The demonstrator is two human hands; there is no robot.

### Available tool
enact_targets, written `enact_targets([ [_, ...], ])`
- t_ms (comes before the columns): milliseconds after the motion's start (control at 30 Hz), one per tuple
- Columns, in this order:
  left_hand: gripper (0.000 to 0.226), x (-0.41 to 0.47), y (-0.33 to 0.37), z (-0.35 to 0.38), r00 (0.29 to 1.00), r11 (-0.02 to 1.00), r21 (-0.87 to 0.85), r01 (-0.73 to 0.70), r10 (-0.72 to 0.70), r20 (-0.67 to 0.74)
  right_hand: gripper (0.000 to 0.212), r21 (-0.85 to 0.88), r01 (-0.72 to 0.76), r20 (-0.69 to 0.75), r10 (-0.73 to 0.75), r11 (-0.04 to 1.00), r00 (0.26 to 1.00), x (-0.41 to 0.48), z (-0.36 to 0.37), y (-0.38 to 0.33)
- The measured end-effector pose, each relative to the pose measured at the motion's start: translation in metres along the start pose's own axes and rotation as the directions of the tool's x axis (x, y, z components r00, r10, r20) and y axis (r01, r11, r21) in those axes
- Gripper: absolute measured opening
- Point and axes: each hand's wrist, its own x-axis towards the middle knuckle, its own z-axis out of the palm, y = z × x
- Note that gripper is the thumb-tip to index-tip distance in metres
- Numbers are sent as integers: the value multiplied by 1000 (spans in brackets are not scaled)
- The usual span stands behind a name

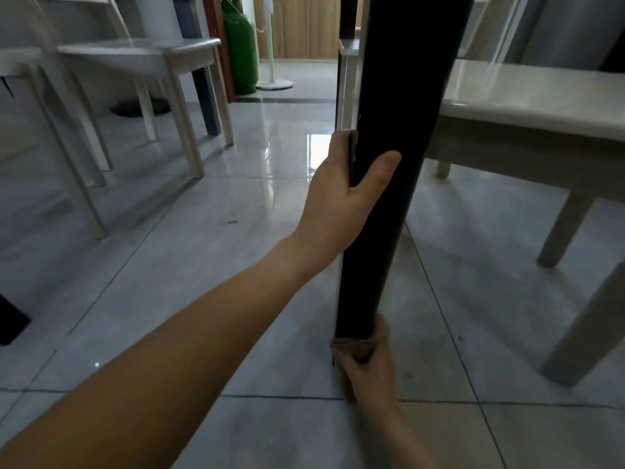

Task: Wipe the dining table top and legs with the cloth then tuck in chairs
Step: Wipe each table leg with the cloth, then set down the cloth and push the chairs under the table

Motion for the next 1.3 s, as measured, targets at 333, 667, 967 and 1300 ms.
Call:
enact_targets([
  [333,55,-10,2,3,999,999,-12,39,-39,-11,54,72,-54,-70,59,996,996,-20,-9,-7],
  [667,18,-171,4,-37,912,859,377,346,-402,80,42,182,-194,-298,242,964,924,-110,-37,-106],
  [967,11,-292,204,-130,412,458,587,668,-884,220,21,187,-713,-304,730,676,612,-264,-125,-243],
  [1300,21,-83,518,-227,313,399,483,780,-916,251,11,41,-700,-233,688,713,687,-262,-246,-632],
])
